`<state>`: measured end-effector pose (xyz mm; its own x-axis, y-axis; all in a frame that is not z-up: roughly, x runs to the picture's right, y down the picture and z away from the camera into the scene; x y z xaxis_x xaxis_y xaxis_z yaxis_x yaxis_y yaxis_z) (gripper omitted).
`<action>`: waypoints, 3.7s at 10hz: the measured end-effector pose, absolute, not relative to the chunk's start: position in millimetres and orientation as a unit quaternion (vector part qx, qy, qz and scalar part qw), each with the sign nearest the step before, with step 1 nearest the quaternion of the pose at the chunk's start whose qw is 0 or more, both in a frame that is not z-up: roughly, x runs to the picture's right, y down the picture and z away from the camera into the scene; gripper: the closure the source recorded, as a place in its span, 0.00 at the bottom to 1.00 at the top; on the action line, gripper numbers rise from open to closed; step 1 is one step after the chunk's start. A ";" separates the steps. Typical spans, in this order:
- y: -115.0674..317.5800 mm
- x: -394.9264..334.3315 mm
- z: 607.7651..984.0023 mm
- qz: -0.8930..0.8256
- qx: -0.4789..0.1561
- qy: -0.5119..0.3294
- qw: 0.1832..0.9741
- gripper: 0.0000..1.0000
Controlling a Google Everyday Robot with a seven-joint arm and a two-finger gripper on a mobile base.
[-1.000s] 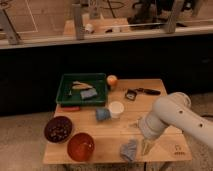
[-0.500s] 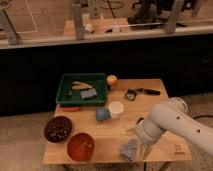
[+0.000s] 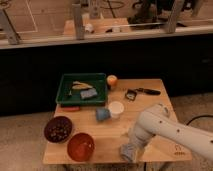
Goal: Place towel in red bowl
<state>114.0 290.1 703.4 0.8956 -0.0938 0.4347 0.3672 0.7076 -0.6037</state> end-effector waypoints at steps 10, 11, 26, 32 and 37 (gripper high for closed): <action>331.6 111.4 756.7 -0.141 -0.395 -0.212 0.883 0.63; 331.3 111.4 757.0 -0.140 -0.395 -0.212 0.883 0.73; 203.6 25.1 629.2 -0.126 -0.287 -0.476 0.822 1.00; 226.2 -13.3 629.7 -0.133 -0.316 -0.492 0.800 1.00; 276.8 -99.2 638.2 -0.152 -0.377 -0.545 0.734 1.00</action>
<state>-99.2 276.8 638.2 0.3611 0.1882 0.9133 0.6329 0.6698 -0.3883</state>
